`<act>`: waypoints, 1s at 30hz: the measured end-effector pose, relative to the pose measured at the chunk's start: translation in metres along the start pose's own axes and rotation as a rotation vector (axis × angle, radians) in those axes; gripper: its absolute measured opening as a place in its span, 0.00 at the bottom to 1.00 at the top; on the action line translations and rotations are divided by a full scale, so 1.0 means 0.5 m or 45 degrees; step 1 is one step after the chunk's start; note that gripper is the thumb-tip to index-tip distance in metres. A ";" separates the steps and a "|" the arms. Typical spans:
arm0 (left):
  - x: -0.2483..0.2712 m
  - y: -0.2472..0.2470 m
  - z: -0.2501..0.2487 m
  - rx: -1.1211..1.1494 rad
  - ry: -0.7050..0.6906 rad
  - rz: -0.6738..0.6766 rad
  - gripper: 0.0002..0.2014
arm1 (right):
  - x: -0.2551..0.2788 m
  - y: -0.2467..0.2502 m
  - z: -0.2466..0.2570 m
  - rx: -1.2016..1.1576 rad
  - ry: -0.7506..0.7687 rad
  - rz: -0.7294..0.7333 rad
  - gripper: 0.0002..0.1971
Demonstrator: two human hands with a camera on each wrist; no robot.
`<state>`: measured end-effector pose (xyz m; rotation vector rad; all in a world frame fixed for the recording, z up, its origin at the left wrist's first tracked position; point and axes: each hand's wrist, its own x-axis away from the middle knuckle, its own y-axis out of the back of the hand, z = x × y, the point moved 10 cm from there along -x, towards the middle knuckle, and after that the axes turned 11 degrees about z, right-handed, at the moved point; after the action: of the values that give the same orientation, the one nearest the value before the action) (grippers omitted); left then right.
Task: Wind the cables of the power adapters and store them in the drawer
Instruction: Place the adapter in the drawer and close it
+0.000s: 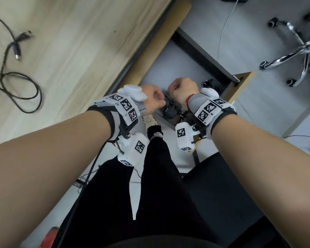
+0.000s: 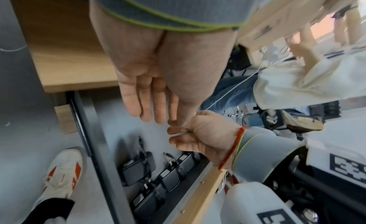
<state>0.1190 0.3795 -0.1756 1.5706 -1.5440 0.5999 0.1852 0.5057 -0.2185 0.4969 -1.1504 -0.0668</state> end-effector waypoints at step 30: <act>0.854 0.228 0.705 0.886 0.557 -1.165 0.13 | 0.472 -0.530 0.937 0.832 0.790 0.366 0.10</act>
<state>-0.0113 -0.1392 0.0065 2.2167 -0.1811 0.8894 -0.0780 0.0382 0.0215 0.8466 -0.5959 0.6901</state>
